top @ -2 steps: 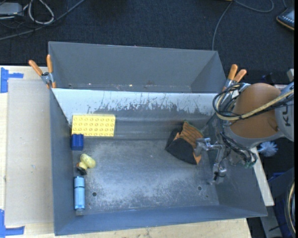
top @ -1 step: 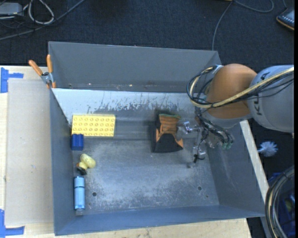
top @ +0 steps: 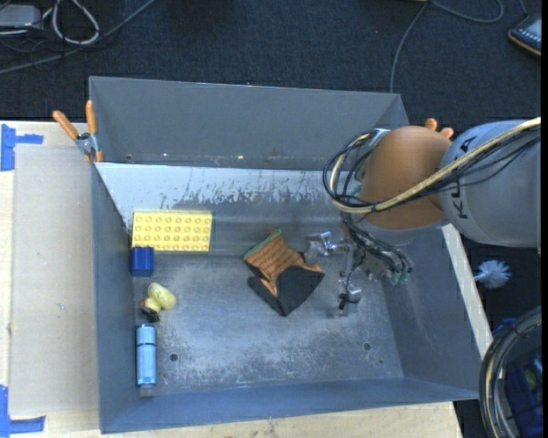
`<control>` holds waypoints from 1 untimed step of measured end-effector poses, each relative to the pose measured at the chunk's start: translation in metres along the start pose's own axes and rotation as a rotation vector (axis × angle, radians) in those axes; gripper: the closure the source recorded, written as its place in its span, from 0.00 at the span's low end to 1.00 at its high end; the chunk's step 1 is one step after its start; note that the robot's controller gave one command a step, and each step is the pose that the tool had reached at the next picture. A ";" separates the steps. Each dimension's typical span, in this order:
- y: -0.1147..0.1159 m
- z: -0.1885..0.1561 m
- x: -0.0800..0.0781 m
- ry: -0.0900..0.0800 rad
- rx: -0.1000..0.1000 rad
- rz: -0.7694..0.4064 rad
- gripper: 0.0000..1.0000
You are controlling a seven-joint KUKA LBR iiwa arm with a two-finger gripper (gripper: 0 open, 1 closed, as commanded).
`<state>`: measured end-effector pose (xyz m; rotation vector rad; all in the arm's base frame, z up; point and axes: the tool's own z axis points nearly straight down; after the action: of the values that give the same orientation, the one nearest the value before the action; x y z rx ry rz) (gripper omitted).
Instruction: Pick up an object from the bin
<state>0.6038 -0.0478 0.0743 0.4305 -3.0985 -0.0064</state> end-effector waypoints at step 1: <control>0.019 -0.007 -0.007 -0.001 -0.005 0.233 0.00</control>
Offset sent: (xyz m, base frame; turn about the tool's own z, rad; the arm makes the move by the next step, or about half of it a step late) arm -0.0036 0.0540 -0.0043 0.0250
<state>0.6050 -0.0279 0.0813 0.0672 -3.1276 -0.0124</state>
